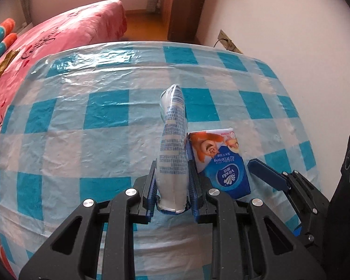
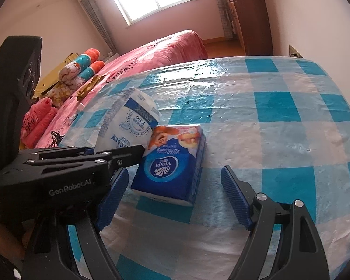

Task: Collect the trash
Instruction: 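Grasp the white milk bottle with the left tool while the right tool grasps the blue Vinda tissue pack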

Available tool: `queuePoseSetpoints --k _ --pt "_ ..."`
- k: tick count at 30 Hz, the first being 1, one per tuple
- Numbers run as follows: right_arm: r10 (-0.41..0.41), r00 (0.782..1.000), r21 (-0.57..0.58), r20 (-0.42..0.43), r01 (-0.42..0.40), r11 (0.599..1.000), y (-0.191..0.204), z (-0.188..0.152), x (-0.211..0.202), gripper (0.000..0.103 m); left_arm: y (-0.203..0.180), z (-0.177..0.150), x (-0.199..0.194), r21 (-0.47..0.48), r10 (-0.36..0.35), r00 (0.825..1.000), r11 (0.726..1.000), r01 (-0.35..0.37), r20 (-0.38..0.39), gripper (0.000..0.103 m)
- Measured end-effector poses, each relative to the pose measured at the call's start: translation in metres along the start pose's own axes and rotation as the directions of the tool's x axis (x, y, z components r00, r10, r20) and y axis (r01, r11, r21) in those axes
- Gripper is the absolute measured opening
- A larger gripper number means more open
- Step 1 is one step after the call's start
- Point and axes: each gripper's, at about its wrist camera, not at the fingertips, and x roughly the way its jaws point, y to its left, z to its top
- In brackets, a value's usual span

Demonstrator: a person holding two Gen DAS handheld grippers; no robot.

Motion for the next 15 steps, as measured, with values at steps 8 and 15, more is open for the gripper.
queuePoseSetpoints --k 8,15 --pt "-0.011 1.000 -0.002 -0.003 0.011 1.000 0.000 0.000 0.000 0.065 0.010 -0.014 -0.016 -0.037 0.011 0.999 0.999 -0.009 0.038 0.026" --pt "0.023 1.000 -0.009 -0.011 -0.023 1.000 0.000 -0.003 -0.001 0.052 0.026 -0.036 -0.039 -0.056 0.038 0.996 0.998 -0.034 0.079 0.026"
